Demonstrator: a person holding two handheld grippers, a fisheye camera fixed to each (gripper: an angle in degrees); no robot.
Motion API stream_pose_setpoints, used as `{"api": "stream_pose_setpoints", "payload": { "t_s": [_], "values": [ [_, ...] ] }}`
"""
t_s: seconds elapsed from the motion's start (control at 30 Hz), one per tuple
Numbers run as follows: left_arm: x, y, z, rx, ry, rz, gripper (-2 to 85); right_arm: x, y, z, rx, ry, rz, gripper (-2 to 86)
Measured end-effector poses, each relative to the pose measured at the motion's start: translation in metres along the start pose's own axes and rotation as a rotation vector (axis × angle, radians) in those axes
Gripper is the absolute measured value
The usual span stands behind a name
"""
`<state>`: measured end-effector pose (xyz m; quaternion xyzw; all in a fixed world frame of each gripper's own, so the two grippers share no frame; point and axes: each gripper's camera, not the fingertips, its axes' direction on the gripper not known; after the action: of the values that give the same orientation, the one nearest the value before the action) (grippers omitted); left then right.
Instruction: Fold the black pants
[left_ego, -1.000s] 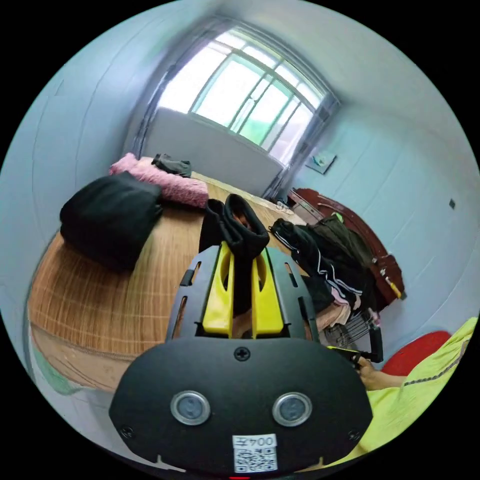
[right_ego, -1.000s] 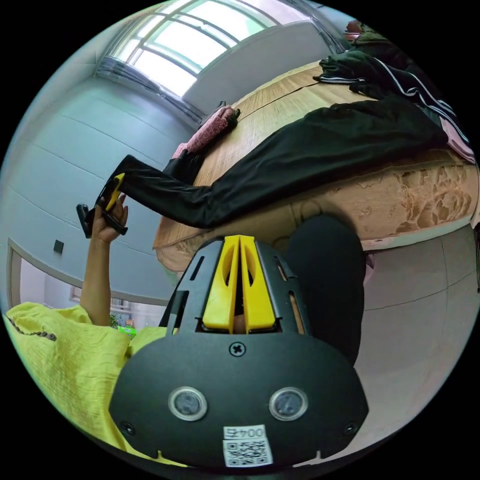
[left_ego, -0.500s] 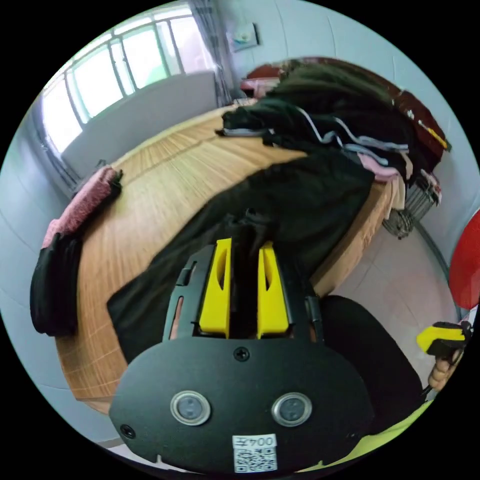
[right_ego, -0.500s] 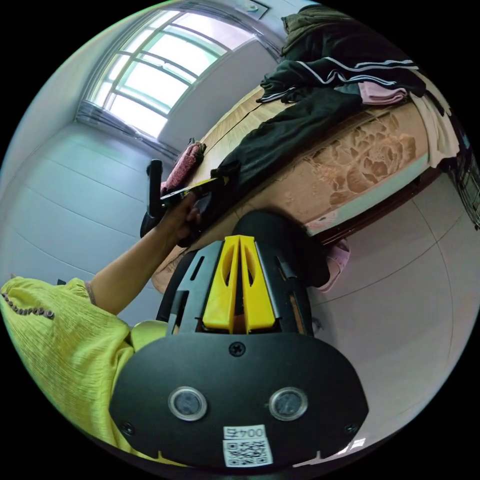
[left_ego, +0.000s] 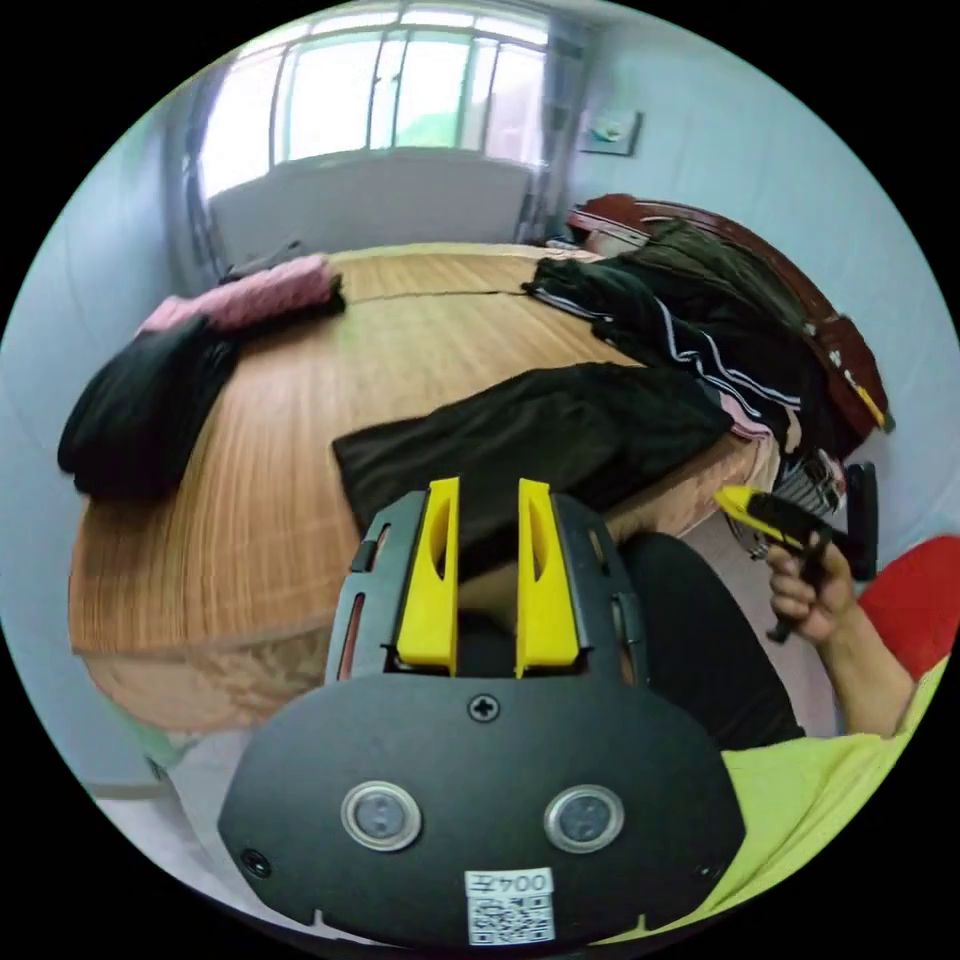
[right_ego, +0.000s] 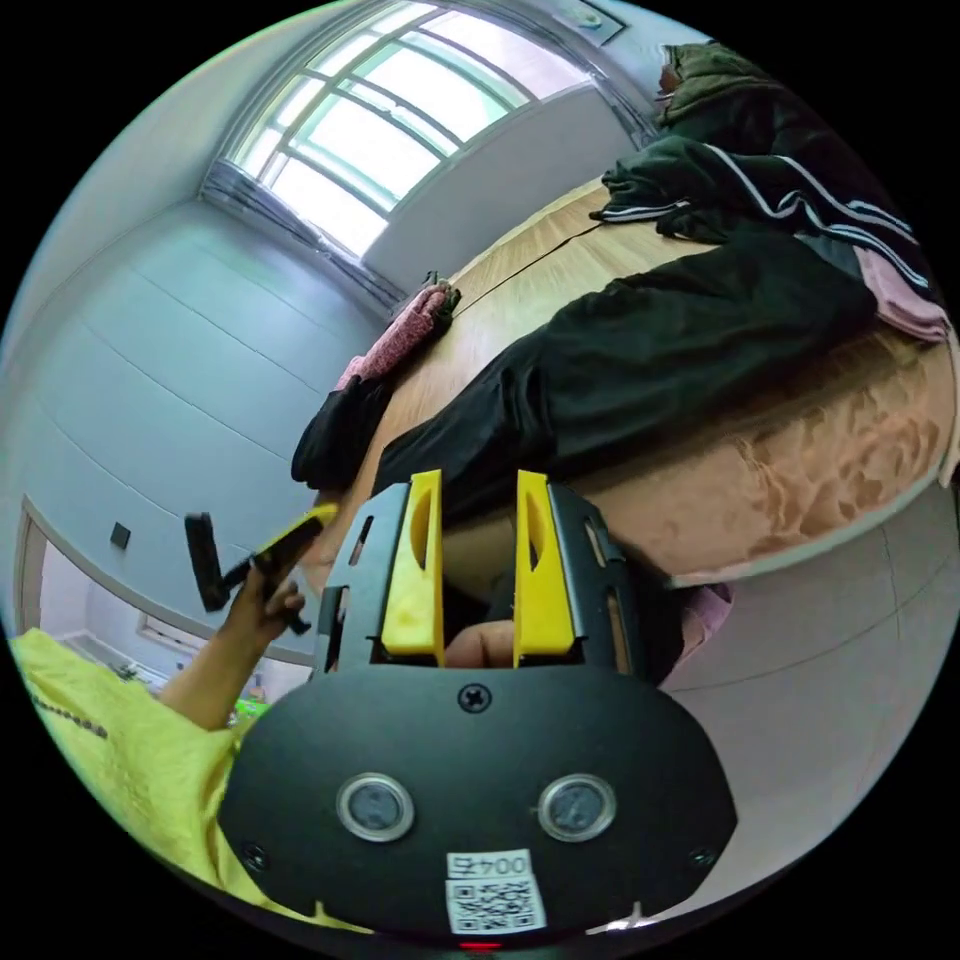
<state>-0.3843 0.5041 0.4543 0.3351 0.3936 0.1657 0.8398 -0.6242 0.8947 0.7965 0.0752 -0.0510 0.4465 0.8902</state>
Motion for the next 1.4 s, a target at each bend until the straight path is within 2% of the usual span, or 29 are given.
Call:
{"api": "stream_pose_setpoints", "payload": {
  "t_s": [0.1, 0.23, 0.4, 0.57, 0.63, 0.77, 0.93, 1.0, 1.07, 1.17, 1.23, 1.3, 1.4],
  "values": [
    [-0.053, 0.048, -0.031, -0.017, -0.057, -0.106, 7.1, 0.006, -0.051, 0.038, -0.058, -0.041, 0.058, 12.3],
    [-0.103, 0.107, -0.064, -0.051, -0.121, -0.236, 5.6, 0.011, -0.098, 0.074, -0.125, 0.034, 0.093, 14.0],
    [-0.147, 0.174, -0.087, -0.114, -0.168, -0.397, 3.0, 0.010, -0.118, 0.103, -0.227, 0.038, 0.127, 15.8],
    [-0.152, 0.190, -0.087, -0.148, -0.185, -0.409, 1.9, -0.023, -0.125, 0.127, -0.301, 0.147, 0.044, 13.8],
    [-0.152, 0.188, -0.085, -0.151, -0.178, -0.404, 1.8, -0.034, -0.132, 0.135, -0.330, 0.206, 0.049, 10.5],
    [-0.150, 0.183, -0.084, -0.138, -0.154, -0.407, 1.8, -0.076, -0.136, 0.133, -0.300, 0.299, -0.041, 6.0],
    [-0.146, 0.177, -0.079, -0.150, -0.148, -0.383, 2.4, -0.161, -0.121, 0.135, -0.124, 0.547, -0.454, 5.4],
    [-0.140, 0.170, -0.076, -0.144, -0.136, -0.349, 3.1, -0.151, -0.120, 0.152, -0.182, 0.604, -0.435, 6.1],
    [-0.134, 0.161, -0.076, -0.121, -0.119, -0.315, 3.9, -0.130, -0.121, 0.163, -0.265, 0.611, -0.316, 7.8],
    [-0.116, 0.133, -0.083, -0.026, -0.069, -0.223, 6.5, -0.135, -0.115, 0.133, -0.074, 0.540, -0.247, 8.0],
    [-0.099, 0.107, -0.085, 0.070, -0.036, -0.137, 7.7, -0.157, -0.112, 0.121, 0.048, 0.459, -0.310, 5.9],
    [-0.072, 0.062, -0.074, 0.181, -0.007, -0.001, 8.9, -0.171, -0.118, 0.129, 0.047, 0.391, -0.362, 4.1],
    [-0.037, 0.006, -0.038, 0.200, 0.026, 0.124, 9.1, -0.188, -0.135, 0.156, -0.011, 0.363, -0.383, 2.2]
  ]
}}
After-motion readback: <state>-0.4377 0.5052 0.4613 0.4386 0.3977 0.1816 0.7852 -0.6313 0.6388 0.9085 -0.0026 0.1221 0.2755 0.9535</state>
